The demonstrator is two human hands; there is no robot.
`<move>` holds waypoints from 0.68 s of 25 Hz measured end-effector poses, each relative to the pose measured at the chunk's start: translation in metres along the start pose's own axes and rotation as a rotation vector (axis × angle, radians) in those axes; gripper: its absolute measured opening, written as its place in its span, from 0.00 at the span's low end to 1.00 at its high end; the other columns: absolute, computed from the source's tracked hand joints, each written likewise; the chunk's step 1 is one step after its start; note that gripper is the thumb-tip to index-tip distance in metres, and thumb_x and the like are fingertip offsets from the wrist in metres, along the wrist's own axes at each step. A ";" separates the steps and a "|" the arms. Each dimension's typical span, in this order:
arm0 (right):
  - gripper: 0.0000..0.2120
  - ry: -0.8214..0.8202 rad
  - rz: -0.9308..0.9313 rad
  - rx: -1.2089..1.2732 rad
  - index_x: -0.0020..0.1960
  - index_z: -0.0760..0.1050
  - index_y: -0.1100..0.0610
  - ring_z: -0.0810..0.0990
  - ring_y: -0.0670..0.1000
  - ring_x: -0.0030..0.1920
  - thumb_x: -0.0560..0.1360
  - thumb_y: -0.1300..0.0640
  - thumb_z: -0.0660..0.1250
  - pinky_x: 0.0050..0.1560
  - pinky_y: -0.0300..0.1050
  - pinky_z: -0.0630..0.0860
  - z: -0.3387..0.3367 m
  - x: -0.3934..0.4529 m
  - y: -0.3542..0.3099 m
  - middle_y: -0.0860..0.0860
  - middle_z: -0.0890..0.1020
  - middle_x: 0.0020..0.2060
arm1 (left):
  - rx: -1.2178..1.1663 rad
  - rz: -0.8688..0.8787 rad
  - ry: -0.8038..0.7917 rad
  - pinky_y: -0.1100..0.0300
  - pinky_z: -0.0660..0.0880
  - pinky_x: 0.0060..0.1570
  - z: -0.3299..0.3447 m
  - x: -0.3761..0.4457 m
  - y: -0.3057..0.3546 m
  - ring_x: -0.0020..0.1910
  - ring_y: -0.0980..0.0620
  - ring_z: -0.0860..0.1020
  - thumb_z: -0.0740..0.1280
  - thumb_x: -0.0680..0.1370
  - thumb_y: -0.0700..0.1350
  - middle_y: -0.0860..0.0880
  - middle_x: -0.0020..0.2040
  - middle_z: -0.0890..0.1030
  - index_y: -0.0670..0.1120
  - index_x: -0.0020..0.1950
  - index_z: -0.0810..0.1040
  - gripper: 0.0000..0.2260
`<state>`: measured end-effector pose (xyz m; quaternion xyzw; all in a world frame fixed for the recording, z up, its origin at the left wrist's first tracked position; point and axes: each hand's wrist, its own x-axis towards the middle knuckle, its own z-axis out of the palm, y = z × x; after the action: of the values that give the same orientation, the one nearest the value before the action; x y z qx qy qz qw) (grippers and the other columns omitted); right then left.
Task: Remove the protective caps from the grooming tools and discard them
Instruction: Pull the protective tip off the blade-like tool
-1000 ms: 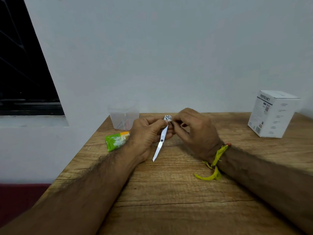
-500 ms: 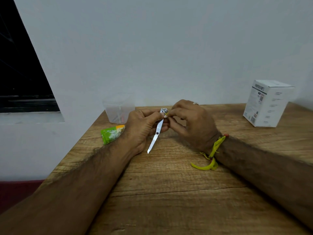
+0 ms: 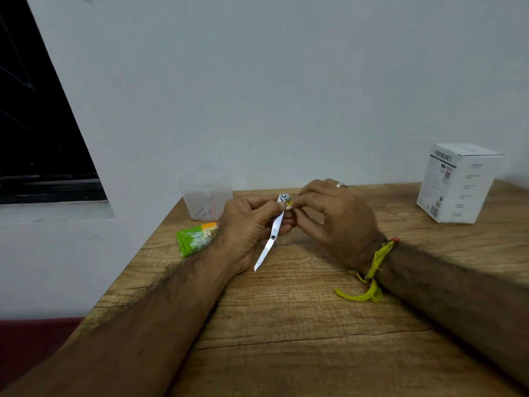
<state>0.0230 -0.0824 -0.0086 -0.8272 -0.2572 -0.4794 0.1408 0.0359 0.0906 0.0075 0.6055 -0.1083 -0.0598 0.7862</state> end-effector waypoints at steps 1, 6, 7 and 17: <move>0.04 0.005 0.014 0.005 0.46 0.83 0.58 0.80 0.55 0.42 0.75 0.59 0.70 0.41 0.53 0.78 -0.001 0.000 0.000 0.51 0.82 0.43 | -0.005 -0.001 -0.004 0.59 0.83 0.38 0.000 0.000 0.000 0.37 0.45 0.86 0.68 0.78 0.33 0.36 0.41 0.85 0.34 0.48 0.83 0.04; 0.04 0.002 0.025 0.013 0.46 0.83 0.57 0.79 0.54 0.42 0.75 0.58 0.70 0.41 0.52 0.78 -0.002 0.000 0.002 0.50 0.82 0.43 | -0.048 -0.007 -0.012 0.61 0.82 0.36 0.002 -0.001 0.000 0.35 0.47 0.85 0.66 0.78 0.31 0.37 0.40 0.85 0.33 0.50 0.82 0.05; 0.04 0.005 0.033 0.023 0.46 0.83 0.57 0.79 0.53 0.42 0.75 0.59 0.70 0.40 0.52 0.78 -0.002 0.000 0.003 0.50 0.82 0.43 | -0.052 -0.003 -0.011 0.62 0.82 0.36 0.002 -0.002 0.000 0.35 0.47 0.85 0.66 0.78 0.31 0.37 0.40 0.85 0.32 0.51 0.82 0.06; 0.06 -0.052 -0.042 0.003 0.47 0.83 0.57 0.80 0.54 0.43 0.76 0.57 0.69 0.40 0.52 0.78 -0.003 0.000 0.005 0.50 0.83 0.44 | -0.056 0.015 -0.014 0.61 0.82 0.36 0.002 -0.003 0.001 0.35 0.47 0.86 0.66 0.78 0.31 0.38 0.39 0.85 0.31 0.53 0.81 0.06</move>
<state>0.0237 -0.0881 -0.0075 -0.8337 -0.2785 -0.4602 0.1252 0.0328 0.0899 0.0086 0.5819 -0.1164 -0.0612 0.8026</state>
